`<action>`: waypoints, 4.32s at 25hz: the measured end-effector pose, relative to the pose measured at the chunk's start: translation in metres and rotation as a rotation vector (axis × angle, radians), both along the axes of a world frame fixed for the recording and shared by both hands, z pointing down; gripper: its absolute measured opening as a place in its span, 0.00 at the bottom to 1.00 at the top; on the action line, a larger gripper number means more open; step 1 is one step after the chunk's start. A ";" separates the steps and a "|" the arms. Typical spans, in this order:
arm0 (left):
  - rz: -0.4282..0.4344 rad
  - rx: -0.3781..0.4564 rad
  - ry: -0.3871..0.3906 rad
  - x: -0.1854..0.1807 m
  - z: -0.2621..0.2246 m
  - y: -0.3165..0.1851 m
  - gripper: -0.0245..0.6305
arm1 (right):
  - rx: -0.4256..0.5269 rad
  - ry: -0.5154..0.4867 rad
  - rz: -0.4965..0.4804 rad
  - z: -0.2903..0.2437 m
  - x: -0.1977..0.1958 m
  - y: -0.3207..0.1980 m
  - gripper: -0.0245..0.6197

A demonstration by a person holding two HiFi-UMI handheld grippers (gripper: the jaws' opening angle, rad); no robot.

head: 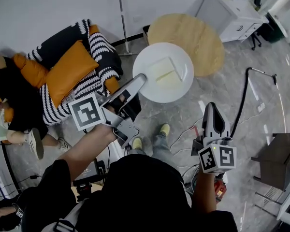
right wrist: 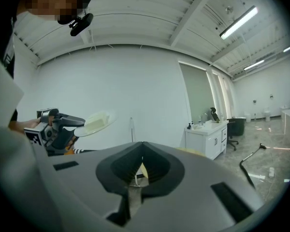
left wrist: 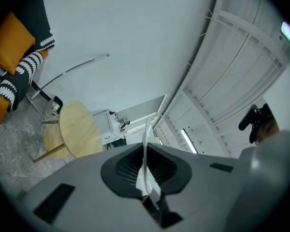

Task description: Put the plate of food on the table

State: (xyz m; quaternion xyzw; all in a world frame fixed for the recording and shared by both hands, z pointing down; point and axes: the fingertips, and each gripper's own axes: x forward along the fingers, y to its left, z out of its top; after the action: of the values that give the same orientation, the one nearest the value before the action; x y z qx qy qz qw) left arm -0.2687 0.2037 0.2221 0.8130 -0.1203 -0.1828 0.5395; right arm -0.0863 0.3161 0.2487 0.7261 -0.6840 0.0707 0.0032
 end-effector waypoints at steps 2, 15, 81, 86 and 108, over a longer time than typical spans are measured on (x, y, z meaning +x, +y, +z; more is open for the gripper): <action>-0.006 0.001 -0.004 0.005 0.003 -0.004 0.07 | 0.001 -0.003 -0.009 0.005 0.004 -0.006 0.05; -0.019 0.021 -0.067 0.123 -0.008 -0.058 0.07 | -0.009 -0.014 -0.082 0.004 0.115 -0.074 0.05; 0.147 -0.162 -0.126 0.238 0.066 -0.302 0.07 | 0.000 -0.109 -0.124 -0.005 0.199 -0.319 0.16; 0.161 -0.204 -0.126 0.245 0.082 -0.304 0.07 | -0.012 -0.103 -0.141 0.001 0.204 -0.328 0.16; 0.206 -0.213 -0.307 0.319 0.167 -0.333 0.07 | -0.147 -0.176 -0.258 0.059 0.258 -0.371 0.05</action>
State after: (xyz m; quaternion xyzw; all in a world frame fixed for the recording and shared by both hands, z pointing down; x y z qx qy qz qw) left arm 0.0507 -0.1293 0.3890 0.7776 -0.1359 0.0130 0.6137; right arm 0.1720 -0.0546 0.3074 0.6211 -0.7621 0.1828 0.0054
